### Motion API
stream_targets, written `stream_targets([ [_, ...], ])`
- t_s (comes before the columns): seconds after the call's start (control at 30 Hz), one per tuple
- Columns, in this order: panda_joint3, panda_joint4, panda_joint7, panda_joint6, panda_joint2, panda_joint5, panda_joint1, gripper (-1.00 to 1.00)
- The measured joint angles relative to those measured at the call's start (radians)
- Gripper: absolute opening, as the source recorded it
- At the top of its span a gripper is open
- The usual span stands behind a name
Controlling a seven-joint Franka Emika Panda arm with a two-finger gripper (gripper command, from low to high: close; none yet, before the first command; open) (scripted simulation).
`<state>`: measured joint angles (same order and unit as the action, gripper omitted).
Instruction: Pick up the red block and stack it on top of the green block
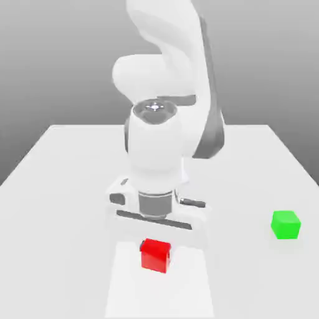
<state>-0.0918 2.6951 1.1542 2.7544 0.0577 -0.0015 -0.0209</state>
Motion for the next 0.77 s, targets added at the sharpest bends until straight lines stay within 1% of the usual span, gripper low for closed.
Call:
stream_targets([
  [0.3, -0.181, 0.018, 0.394, -0.069, -0.091, 0.043, -0.376, -1.0],
  [0.43, -0.263, 0.025, 0.571, -0.09, -0.12, 0.053, -0.516, -1.0],
  [0.53, -0.259, 0.023, 0.654, -0.025, -0.049, -0.013, -0.529, -1.0],
  [0.63, -0.216, 0.018, 0.731, 0.066, 0.054, -0.113, -0.546, -1.0],
  [0.67, -0.201, 0.017, 0.751, 0.09, 0.081, -0.14, -0.555, 1.0],
  [0.77, -0.201, 0.017, 0.751, 0.09, 0.081, -0.14, -0.555, 1.0],
])
